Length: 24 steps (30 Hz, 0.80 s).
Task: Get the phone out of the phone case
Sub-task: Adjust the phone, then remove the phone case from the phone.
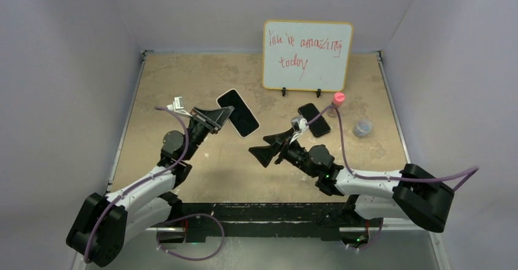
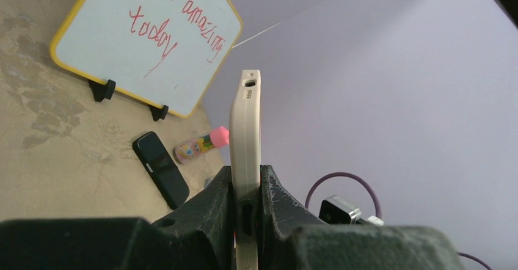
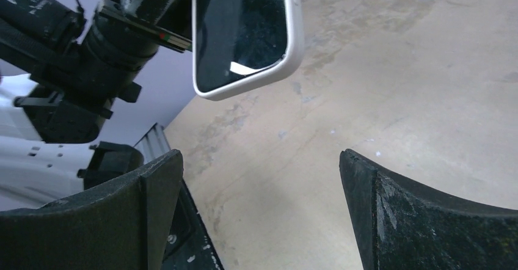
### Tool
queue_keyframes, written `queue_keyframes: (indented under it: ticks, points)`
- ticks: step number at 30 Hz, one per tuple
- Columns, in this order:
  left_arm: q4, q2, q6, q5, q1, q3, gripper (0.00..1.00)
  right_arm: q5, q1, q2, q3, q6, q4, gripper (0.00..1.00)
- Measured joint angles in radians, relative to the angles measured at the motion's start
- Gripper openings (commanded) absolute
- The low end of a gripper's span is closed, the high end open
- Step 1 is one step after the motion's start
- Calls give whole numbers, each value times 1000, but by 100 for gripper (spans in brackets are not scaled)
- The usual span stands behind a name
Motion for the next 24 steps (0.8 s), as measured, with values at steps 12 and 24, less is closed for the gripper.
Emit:
queue_keyframes:
  ticks: [12, 24]
  points:
    - [15, -85, -81, -30, -27, -32, 0, -82, 0, 137, 84, 25, 252, 89]
    - [46, -85, -121, -30, -39, -49, 0, -134, 0, 229, 126, 61, 352, 64]
